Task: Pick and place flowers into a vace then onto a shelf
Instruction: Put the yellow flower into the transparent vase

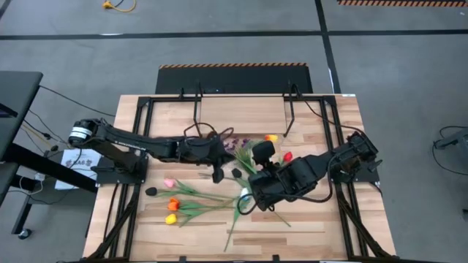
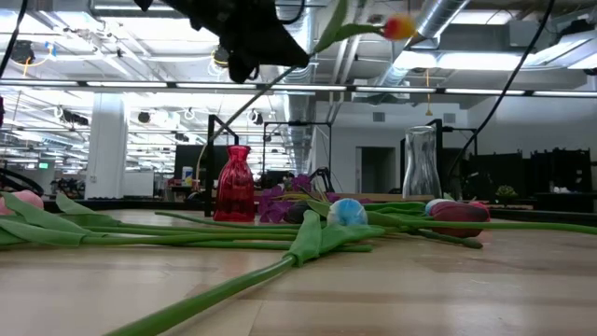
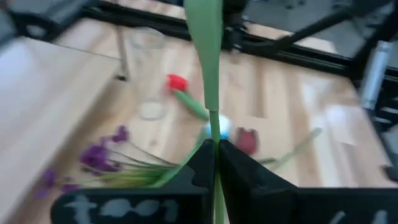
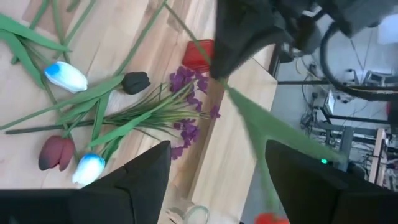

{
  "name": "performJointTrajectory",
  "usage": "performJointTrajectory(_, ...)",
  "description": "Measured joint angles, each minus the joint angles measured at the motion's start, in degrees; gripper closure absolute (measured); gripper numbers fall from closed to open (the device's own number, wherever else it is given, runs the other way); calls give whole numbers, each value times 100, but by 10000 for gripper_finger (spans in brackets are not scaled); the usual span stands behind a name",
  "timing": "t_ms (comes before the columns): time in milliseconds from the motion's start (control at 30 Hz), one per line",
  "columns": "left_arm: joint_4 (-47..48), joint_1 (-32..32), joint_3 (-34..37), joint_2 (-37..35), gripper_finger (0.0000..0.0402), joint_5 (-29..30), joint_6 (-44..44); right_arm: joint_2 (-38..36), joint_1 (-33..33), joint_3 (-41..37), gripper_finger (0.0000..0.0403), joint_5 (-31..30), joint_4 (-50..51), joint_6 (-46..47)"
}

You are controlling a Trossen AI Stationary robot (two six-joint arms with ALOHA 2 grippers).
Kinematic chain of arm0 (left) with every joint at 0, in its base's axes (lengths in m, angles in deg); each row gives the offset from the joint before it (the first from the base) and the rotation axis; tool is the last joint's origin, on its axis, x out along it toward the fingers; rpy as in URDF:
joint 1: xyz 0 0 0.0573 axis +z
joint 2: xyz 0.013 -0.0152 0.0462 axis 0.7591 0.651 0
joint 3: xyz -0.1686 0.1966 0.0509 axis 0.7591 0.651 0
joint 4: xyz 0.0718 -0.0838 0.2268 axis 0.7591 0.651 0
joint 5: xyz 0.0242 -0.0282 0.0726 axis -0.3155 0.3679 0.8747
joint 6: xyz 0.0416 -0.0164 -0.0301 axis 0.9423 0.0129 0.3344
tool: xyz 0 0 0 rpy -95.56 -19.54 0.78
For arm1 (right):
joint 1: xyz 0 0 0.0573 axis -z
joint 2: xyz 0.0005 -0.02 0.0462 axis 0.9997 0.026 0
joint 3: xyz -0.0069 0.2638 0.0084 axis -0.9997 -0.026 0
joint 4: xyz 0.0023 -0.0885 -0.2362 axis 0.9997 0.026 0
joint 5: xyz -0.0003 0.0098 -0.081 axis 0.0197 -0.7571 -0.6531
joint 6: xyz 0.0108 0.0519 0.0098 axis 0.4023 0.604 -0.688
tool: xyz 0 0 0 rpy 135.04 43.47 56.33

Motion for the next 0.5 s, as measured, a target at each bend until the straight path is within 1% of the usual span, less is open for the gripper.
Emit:
performJointTrajectory(100, 192, 33, 0, -211, 401, 583, 161, 4, -97, 89, 148, -233, 65, 209)
performJointTrajectory(200, 245, -14, 0, -464, 401, 1156, 428, 2, -181, 224, 148, -360, 69, 669)
performJointTrajectory(367, 84, -325, 0, -873, 401, 2012, 1005, 2, -260, 426, 148, -402, 65, 2088)
performJointTrajectory(500, -227, -697, 0, -1105, 401, 2949, 1602, 2, -224, 442, 148, -404, 67, 3068)
